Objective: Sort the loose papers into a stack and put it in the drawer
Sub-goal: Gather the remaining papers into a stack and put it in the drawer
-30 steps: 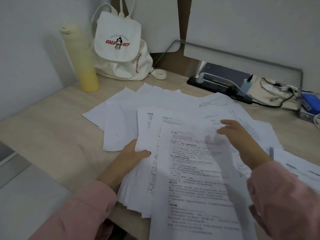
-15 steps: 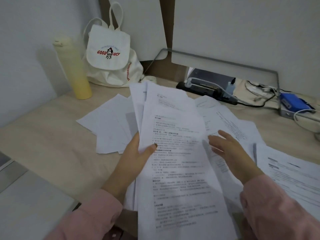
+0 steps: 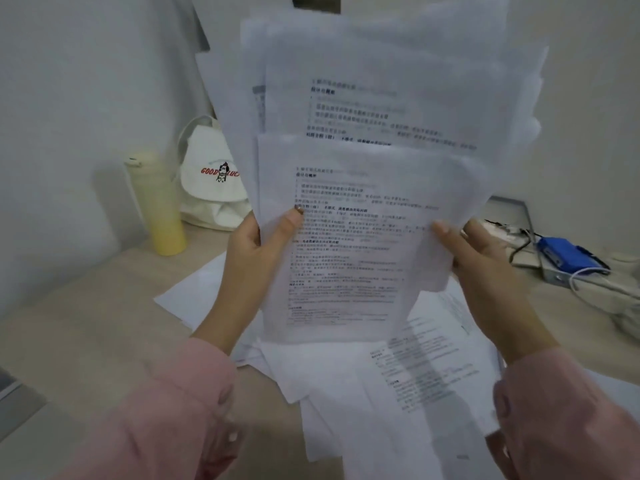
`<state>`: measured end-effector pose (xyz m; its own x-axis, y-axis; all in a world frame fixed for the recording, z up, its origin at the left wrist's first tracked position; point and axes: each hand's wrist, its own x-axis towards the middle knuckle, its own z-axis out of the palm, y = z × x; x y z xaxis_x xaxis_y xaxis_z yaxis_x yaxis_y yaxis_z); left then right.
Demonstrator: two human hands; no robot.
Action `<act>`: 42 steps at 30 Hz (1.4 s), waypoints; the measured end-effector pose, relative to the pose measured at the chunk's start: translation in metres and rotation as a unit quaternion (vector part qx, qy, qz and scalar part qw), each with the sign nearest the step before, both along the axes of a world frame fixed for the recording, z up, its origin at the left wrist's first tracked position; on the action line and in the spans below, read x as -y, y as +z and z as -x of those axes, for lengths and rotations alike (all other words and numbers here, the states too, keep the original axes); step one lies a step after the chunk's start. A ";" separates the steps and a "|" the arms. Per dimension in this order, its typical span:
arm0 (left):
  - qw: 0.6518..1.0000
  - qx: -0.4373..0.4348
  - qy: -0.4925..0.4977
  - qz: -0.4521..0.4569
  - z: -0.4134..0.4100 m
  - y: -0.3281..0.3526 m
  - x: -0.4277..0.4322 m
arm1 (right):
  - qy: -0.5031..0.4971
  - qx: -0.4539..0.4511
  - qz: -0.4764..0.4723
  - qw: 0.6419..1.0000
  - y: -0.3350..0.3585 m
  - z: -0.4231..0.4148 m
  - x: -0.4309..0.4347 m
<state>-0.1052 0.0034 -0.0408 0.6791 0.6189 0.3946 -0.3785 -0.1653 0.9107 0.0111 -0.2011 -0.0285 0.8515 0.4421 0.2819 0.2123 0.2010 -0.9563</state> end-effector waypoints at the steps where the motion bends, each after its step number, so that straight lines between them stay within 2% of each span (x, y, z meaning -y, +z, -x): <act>1: 1.000 -0.007 -0.006 0.005 -0.001 -0.004 0.001 | 0.001 -0.006 0.012 1.000 -0.004 0.000 -0.001; 6: 0.999 -0.023 -0.013 0.018 -0.010 -0.011 0.005 | 0.000 -0.038 0.030 0.999 -0.023 0.000 -0.006; 11: 1.000 0.012 0.021 0.007 -0.010 -0.009 0.007 | 0.000 -0.043 0.014 0.999 -0.031 0.004 -0.009; 14: 0.998 0.014 0.059 0.009 -0.002 -0.031 0.006 | 0.012 -0.074 0.069 0.995 -0.049 0.007 -0.007; 17: 0.999 -0.004 0.046 0.009 -0.002 -0.041 0.011 | 0.018 -0.105 0.111 0.988 -0.059 0.015 -0.011; 20: 0.999 0.024 0.044 -0.020 -0.006 -0.024 0.017 | -0.016 -0.083 0.075 0.994 -0.047 0.015 -0.012; 23: 0.993 0.066 0.084 -0.052 -0.002 -0.017 0.014 | -0.056 -0.058 0.032 0.996 -0.041 0.018 0.001; 28: 0.999 -0.001 0.048 -0.012 0.009 -0.056 0.034 | -0.039 -0.115 0.085 0.989 -0.075 0.041 0.008; 34: 0.997 0.017 0.073 -0.004 0.011 -0.054 0.044 | -0.091 -0.114 0.049 0.988 -0.070 0.043 0.013; 39: 0.997 -0.058 0.046 0.032 0.019 -0.067 0.054 | -0.041 -0.130 0.126 0.983 -0.082 0.058 0.029; 42: 0.995 -0.082 0.038 0.040 0.016 -0.062 0.070 | -0.102 -0.127 0.142 0.976 -0.075 0.056 0.052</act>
